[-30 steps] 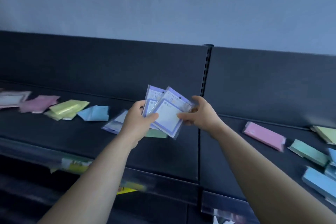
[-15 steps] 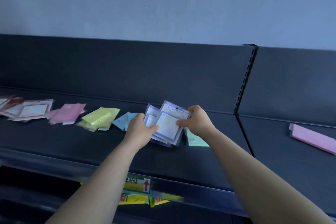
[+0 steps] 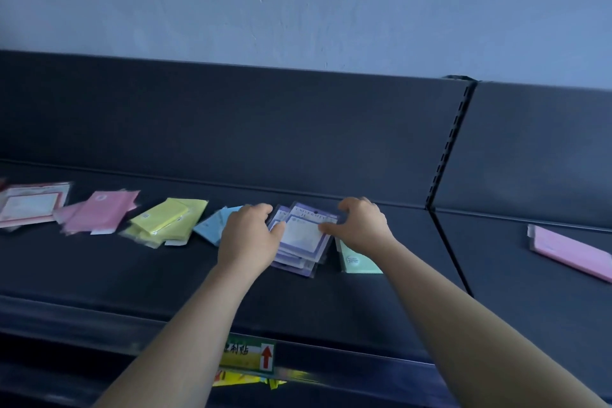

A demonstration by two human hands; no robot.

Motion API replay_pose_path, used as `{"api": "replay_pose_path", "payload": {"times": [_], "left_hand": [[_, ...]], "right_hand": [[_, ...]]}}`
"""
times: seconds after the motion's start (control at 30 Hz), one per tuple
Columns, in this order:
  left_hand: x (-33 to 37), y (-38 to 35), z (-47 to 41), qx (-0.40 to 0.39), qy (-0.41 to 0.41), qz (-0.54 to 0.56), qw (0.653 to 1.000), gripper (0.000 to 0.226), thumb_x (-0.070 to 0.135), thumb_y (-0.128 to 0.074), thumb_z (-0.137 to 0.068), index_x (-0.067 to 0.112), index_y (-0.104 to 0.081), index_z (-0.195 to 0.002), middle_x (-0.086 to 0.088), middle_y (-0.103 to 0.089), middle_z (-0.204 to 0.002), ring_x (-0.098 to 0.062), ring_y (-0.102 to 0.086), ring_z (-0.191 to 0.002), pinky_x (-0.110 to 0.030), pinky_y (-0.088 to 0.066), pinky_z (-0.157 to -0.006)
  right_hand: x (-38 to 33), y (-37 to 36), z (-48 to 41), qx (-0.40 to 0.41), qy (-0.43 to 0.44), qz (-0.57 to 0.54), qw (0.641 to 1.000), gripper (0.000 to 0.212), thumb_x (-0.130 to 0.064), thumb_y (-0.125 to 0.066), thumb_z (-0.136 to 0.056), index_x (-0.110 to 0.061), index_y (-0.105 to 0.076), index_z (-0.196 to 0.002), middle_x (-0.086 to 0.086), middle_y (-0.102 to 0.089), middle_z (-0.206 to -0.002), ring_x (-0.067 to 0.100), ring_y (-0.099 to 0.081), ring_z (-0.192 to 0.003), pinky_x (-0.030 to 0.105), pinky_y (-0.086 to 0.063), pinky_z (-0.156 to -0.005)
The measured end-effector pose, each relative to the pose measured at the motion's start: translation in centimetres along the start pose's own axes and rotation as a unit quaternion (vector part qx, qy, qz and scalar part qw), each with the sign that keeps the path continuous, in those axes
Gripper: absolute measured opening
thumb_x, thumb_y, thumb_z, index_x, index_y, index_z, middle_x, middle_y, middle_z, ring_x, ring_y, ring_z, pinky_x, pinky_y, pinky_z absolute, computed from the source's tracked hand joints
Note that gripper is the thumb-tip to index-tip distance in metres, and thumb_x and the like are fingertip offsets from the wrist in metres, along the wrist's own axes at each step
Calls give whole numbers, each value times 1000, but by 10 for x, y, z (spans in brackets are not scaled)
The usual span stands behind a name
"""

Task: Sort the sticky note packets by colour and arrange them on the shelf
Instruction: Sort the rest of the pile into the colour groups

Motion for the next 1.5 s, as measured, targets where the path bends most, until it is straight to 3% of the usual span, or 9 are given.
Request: {"api": "replay_pose_path", "payload": {"times": [0.17,0.33,0.53,0.63,0.9,1.1,1.3,1.4,1.5], "left_hand": [[36,-4,8,64,-83,-1,995,30,26,-56,-93,12,-65,-119,-6,-64,-113,-27,-53,-106,-36,-45,-86],[102,-32,27,59,-151,24,986,29,30,-57,-93,16,-67,-117,0,-66,-111,-24,-53,-105,-31,-40,-86],[203,-92,59,-25,-235,54,970,32,33,-52,-96,21,-61,-124,5,-62,-117,-18,-50,-111,-28,-41,-88],[253,-130,72,-81,-260,59,960,36,32,-50,-97,20,-57,-130,5,-58,-126,-17,-50,-114,-28,-41,-94],[345,-232,71,-171,-313,-54,933,34,32,-38,-101,12,-53,-125,-2,-53,-134,-23,-45,-123,-34,-39,-95],[368,-278,50,-257,-273,-155,914,52,40,-25,-104,21,-21,-152,3,-19,-159,-24,-16,-146,-41,-25,-113],[374,-285,40,-332,-215,-166,903,79,55,-49,-93,27,-9,-155,6,-10,-160,-28,-11,-144,-43,-21,-116],[367,-272,38,-340,-167,-176,909,88,67,-64,-76,26,-31,-147,-4,-27,-149,-27,-25,-138,-41,-31,-111],[354,-260,46,-309,-143,-162,926,73,73,-71,-62,25,-52,-114,1,-49,-125,-23,-40,-120,-37,-41,-98]], "right_hand": [[16,25,22,55,66,26,996,49,-41,-57,-92,-11,-53,-130,6,-55,-130,24,-53,-115,33,-37,-103],[62,70,48,109,72,67,989,49,-33,-54,-95,-14,-46,-139,2,-50,-139,19,-44,-128,32,-26,-113],[161,136,76,153,16,130,980,46,-32,-52,-96,-13,-48,-137,2,-52,-139,17,-43,-130,30,-17,-116],[222,168,90,153,-38,147,976,34,-27,-49,-95,-12,-56,-125,2,-58,-129,22,-47,-123,28,-27,-103],[354,217,95,66,-110,221,967,30,-20,-43,-95,-13,-58,-120,4,-58,-128,20,-46,-126,32,-24,-104],[397,226,81,-4,-136,285,949,27,-30,-43,-95,-12,-48,-115,8,-58,-122,28,-34,-131,40,-17,-114],[411,227,72,-13,-137,289,947,28,-26,-56,-89,-12,-50,-113,10,-55,-117,32,-47,-118,41,-24,-109],[409,230,70,12,-134,263,955,38,-35,-64,-84,-13,-52,-112,10,-50,-114,32,-50,-112,39,-28,-105],[403,229,70,44,-120,181,975,47,-30,-71,-77,-13,-50,-116,8,-44,-117,28,-53,-104,33,-35,-98]]}}
Point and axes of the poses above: each hand's wrist, its own z-axis away from the middle knuckle, its own y-axis out of the back of the hand, x = y × z, the point moved 3 cm from there along -z, towards the middle knuckle
